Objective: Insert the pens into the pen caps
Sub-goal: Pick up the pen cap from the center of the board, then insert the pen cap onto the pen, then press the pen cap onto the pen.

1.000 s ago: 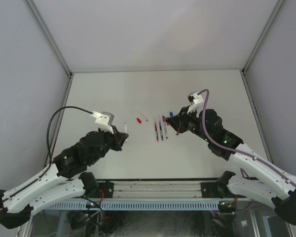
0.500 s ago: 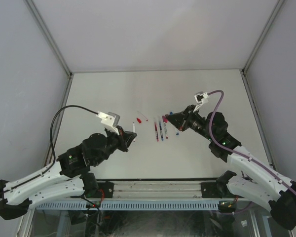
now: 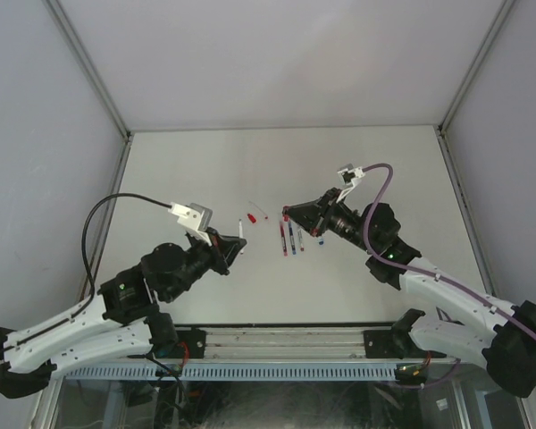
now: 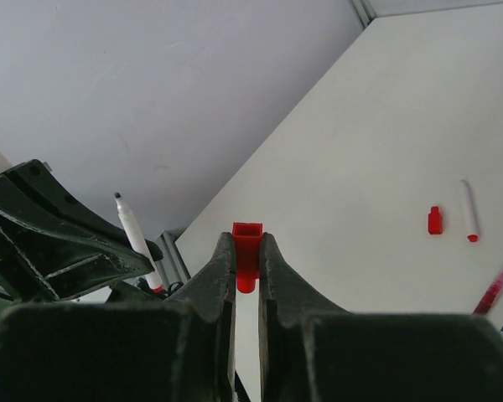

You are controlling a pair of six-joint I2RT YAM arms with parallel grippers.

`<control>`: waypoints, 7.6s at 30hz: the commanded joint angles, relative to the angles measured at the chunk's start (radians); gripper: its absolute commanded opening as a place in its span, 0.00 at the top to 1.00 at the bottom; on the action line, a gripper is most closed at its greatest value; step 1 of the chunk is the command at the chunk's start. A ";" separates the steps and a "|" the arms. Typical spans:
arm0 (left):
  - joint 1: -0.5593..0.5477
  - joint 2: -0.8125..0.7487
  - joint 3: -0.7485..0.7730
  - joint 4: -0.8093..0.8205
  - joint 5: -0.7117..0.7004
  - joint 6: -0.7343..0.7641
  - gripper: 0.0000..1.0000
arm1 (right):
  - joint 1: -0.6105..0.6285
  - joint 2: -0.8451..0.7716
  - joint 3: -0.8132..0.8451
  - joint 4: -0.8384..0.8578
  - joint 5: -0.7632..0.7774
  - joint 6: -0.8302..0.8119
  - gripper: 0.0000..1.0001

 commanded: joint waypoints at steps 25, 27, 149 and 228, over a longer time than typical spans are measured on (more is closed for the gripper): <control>-0.005 -0.135 -0.097 0.150 0.021 0.063 1.00 | 0.234 0.164 0.268 0.111 0.146 -0.204 1.00; -0.005 -0.140 -0.099 0.150 0.020 0.065 1.00 | 0.246 0.168 0.269 0.124 0.157 -0.202 1.00; -0.006 -0.128 -0.087 0.158 0.048 0.091 1.00 | 0.428 0.190 0.097 0.258 0.265 -0.248 0.72; -0.005 -0.159 -0.020 0.187 0.042 0.123 1.00 | 0.396 0.294 0.512 -0.477 0.083 -0.213 1.00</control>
